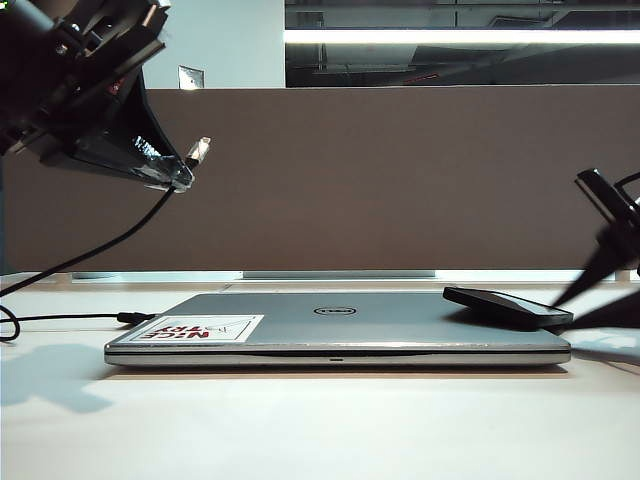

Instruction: Pick up the charging cable and the phone, plug the charging cable into the charging port on the phone, and finally place them back on the table.

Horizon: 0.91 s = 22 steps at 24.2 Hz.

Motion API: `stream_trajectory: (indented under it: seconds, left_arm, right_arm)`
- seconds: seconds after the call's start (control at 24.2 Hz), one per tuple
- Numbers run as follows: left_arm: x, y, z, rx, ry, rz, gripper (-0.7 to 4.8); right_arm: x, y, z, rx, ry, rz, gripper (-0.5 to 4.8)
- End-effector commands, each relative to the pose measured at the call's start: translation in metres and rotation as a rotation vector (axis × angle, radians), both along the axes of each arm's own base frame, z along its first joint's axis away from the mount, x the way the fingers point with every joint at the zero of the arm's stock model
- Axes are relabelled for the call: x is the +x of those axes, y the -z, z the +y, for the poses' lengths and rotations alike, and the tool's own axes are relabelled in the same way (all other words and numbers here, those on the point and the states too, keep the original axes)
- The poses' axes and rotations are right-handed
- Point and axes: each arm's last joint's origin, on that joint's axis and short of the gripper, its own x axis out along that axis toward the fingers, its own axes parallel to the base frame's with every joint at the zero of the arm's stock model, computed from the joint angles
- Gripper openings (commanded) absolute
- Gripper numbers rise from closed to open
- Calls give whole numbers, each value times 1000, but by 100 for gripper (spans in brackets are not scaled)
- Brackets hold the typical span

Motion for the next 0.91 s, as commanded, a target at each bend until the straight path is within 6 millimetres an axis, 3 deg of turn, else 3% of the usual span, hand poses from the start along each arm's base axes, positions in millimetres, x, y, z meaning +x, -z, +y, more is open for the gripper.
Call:
stream_trajectory:
  seconds: [0.04,0.54,0.66,0.91]
  left_arm:
    - [1,-4,0,-12,-1,-15,-6]
    - [1,-4,0,-13,-2,-15,-6]
    - [1,-4,0,-13,-1,-16,-6]
    - [1,-4,0,-13,-2,-16,-6]
  right_arm:
    - [-3,5,0,35,-24,35,341]
    - [0,4,-9,96,8,21,336]
    - [2,4,-10,105,14,4,302]
    - [9,6,-9,120,6,-5,293]
